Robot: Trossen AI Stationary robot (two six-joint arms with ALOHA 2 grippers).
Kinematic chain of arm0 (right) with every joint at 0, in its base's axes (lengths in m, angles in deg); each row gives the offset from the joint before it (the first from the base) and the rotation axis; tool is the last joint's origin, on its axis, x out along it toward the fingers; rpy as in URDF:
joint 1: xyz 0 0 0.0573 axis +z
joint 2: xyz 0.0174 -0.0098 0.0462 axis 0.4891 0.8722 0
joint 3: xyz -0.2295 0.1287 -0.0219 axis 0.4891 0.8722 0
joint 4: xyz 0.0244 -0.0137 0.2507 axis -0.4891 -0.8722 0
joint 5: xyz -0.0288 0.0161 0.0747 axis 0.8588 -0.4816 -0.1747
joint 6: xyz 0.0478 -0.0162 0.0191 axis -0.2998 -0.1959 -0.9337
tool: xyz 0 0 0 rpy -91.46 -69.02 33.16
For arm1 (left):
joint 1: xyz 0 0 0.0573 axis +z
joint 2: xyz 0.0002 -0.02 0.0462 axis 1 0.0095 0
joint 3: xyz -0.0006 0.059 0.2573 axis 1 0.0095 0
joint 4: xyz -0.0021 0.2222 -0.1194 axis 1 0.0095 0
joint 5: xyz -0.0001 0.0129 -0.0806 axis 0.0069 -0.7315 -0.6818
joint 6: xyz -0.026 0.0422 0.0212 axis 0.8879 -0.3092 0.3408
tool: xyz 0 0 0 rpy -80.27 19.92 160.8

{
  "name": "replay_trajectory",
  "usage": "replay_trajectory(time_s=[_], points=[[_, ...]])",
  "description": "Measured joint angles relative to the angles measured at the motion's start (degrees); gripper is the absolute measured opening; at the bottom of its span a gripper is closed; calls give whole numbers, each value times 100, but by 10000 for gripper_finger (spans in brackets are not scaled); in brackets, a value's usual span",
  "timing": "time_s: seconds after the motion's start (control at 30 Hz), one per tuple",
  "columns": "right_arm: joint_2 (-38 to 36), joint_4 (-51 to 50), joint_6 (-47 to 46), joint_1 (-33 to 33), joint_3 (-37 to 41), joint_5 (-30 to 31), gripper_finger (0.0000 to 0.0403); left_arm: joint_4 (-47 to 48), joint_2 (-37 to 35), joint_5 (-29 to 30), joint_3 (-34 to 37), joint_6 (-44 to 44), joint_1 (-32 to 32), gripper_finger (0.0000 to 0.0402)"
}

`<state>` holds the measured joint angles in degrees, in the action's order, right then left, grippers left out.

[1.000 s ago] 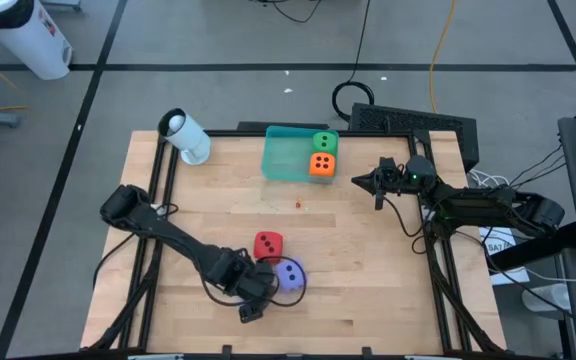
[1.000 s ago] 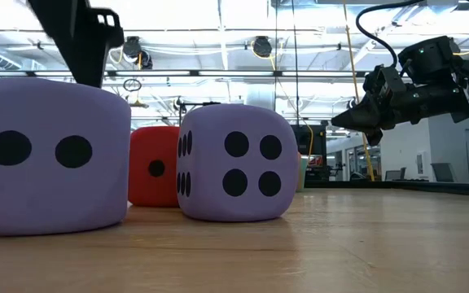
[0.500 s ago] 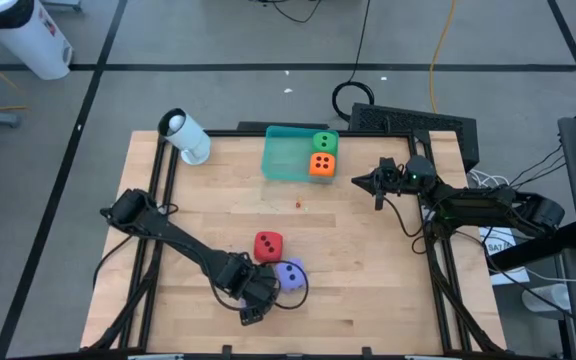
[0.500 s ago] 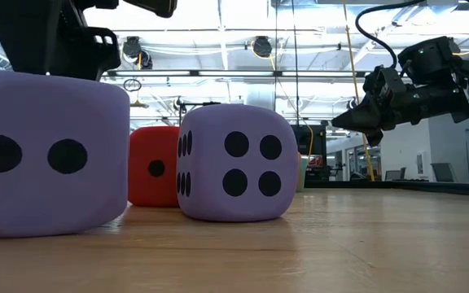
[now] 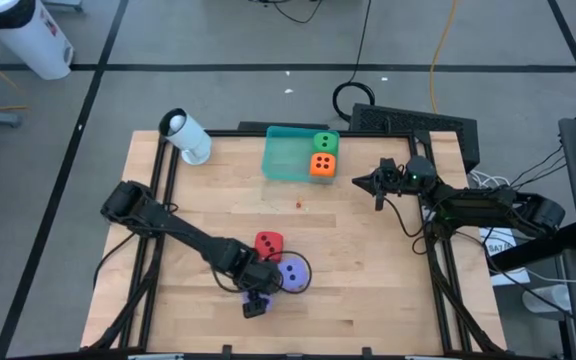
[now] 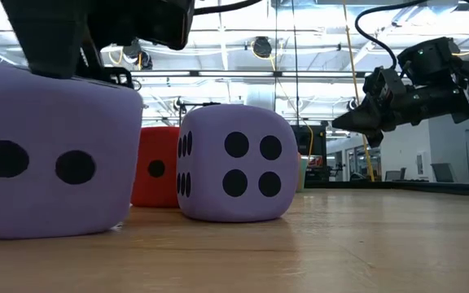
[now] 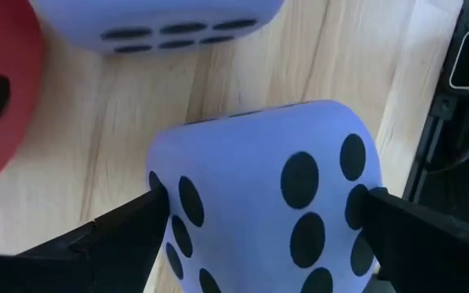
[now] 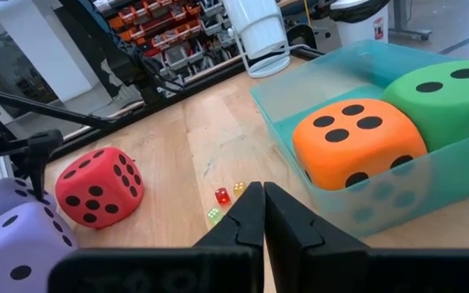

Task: Pick & Place Dice
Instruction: Put the large violet die into the blue bin

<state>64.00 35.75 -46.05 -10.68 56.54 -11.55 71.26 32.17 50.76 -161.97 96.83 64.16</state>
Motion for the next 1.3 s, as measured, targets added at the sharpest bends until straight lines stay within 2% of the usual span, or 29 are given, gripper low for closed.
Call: replay_trajectory(time_s=[0.2,0.27,0.43,0.7,1.03,1.1,1.2,1.3], points=[[1,-35,43,0,2,0,0,5,-28,-40,22,-39,33,387],[-1,-33,43,0,2,0,0,27,-29,-122,17,-200,32,361],[-1,-33,43,0,2,0,0,47,-20,-157,-91,-775,-11,268],[1,-70,90,108,2,0,0,58,-98,-137,-345,-1155,27,268],[0,-72,130,162,0,0,0,256,-1269,1012,-389,-1270,9,267],[-1,-72,130,162,0,0,0,410,-1545,1396,-377,-1444,40,266],[0,-70,128,162,0,0,0,695,-2093,1933,-396,-1709,293,260],[-1,-72,117,162,0,0,0,837,-2547,2329,-394,-2079,839,258]])
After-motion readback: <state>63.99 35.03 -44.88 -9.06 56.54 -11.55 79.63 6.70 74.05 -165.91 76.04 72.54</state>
